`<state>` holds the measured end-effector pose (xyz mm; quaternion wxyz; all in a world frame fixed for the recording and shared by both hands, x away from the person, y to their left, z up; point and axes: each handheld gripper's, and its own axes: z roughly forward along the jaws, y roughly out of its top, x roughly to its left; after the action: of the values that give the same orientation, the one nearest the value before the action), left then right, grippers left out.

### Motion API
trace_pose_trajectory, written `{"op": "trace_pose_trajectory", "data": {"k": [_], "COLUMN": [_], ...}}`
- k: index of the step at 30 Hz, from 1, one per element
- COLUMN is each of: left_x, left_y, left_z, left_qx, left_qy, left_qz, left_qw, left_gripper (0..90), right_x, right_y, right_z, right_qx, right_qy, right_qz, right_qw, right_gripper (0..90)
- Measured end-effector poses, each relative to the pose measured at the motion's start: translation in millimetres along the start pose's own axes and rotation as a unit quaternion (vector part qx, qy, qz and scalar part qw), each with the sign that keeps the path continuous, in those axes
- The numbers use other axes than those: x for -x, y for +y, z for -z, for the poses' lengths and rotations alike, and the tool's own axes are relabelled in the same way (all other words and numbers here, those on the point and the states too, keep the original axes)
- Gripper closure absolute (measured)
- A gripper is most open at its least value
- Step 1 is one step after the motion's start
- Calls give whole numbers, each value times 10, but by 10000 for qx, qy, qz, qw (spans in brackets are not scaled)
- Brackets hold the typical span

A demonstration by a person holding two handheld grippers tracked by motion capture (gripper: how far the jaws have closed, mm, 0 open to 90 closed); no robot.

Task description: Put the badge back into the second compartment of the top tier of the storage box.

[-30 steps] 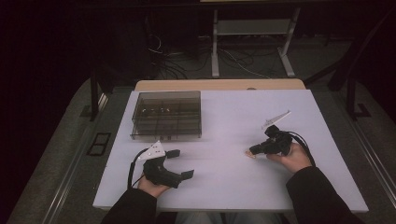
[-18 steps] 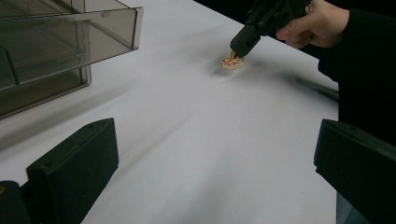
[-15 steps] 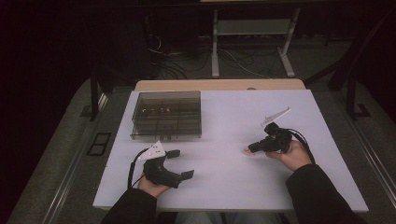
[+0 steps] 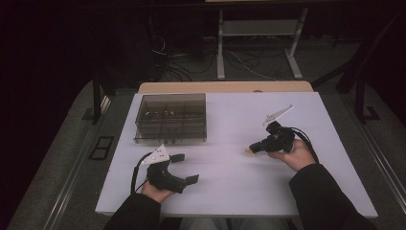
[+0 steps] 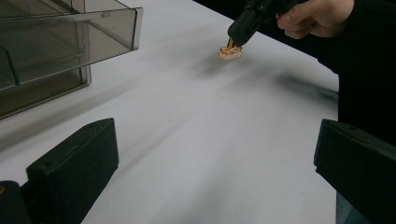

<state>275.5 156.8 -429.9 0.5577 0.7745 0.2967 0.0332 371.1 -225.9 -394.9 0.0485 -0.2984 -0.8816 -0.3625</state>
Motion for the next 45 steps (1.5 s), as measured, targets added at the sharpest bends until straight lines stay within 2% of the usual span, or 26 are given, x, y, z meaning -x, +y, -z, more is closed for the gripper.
{"op": "trace_pose_trajectory", "data": {"k": [26,45], "left_x": [1,3], "left_y": [-1,-1], "left_z": [0,-3], "left_qx": [-13,11], "left_qy": [-20,-53], "left_qz": [-5,13], "left_qw": [10000,10000], "left_gripper": [0,0], "right_x": [-187,-272], "right_y": [359,642], "right_z": [-42,-123], "right_qx": [-41,-97], "right_qy": [114,219], "right_qz": [336,523], "right_qw": [9994,9983], "right_gripper": [870,870]}}
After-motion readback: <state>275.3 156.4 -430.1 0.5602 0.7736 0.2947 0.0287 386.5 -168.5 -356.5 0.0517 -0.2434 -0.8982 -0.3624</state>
